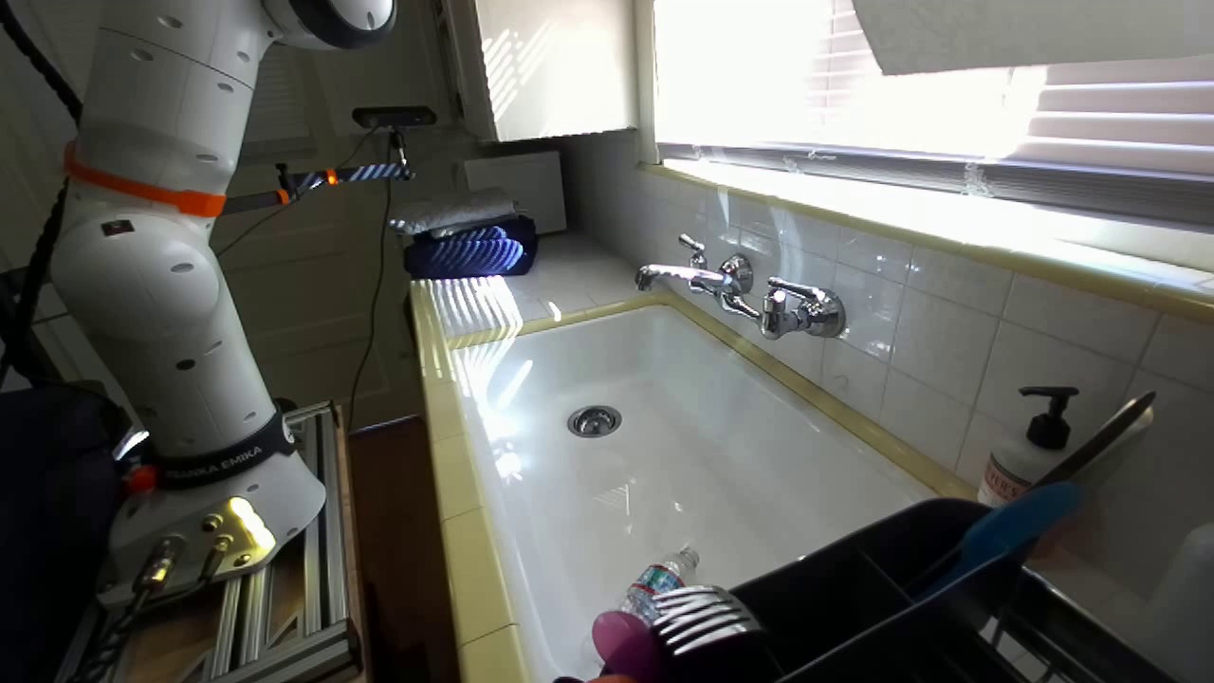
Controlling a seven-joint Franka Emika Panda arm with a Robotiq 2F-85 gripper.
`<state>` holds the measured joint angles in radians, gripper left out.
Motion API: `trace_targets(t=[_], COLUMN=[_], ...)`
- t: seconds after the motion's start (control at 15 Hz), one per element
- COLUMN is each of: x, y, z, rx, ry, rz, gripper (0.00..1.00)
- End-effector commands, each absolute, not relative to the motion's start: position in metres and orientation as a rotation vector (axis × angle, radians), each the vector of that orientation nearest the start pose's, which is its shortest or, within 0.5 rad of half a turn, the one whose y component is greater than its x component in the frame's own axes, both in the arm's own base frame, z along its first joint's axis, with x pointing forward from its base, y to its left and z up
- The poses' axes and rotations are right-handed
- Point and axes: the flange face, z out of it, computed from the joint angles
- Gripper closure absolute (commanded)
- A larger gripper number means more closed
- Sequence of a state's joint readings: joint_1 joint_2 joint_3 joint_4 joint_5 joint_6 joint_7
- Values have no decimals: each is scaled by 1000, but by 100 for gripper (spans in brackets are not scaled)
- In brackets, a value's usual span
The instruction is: Remove the hanger from the side of the upper cabinet and put it on the left side of the counter.
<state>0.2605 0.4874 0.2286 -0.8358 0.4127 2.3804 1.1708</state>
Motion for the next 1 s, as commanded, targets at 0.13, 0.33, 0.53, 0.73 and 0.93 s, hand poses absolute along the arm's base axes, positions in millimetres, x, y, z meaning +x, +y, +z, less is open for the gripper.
trace_targets(t=[0.13,0.33,0.53,0.73,0.93], x=[642,636,629,623,613], y=[268,264,261,260,259], z=[786,792,795,792,785], rx=[-1859,-1890,-1925,-1976,-2045], ry=[810,757,702,658,612], rz=[-471,-506,-531,-545,-552], gripper=[97,97,97,97,97])
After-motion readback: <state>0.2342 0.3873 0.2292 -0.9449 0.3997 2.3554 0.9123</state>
